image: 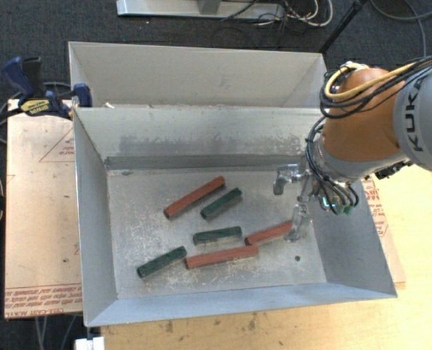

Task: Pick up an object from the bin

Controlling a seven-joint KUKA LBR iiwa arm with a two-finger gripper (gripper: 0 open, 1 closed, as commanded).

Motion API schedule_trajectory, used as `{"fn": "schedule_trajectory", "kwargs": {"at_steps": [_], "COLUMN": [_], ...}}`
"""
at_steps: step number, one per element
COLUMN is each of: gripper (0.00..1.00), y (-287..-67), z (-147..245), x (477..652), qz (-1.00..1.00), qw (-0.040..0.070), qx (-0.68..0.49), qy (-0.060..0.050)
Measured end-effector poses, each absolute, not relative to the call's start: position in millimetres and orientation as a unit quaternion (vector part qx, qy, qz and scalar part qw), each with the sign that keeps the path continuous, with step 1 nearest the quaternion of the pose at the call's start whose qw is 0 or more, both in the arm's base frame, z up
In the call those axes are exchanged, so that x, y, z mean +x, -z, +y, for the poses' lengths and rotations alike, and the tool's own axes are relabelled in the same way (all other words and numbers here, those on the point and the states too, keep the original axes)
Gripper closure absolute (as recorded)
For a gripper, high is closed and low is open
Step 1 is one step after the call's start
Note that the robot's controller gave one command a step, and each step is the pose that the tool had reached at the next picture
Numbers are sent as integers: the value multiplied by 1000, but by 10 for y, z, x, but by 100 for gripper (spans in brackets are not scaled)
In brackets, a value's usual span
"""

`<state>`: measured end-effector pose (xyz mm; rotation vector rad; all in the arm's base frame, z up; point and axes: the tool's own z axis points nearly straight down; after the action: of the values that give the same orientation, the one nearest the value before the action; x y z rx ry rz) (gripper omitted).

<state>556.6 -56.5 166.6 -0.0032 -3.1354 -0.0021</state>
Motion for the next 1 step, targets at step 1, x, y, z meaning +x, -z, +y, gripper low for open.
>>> {"fn": "schedule_trajectory", "kwargs": {"at_steps": [1], "gripper": [0], "y": [-1706], "z": [-563], "x": [5585], "qz": [-1000], "qw": [-1], "qx": [0], "qy": [0]}}
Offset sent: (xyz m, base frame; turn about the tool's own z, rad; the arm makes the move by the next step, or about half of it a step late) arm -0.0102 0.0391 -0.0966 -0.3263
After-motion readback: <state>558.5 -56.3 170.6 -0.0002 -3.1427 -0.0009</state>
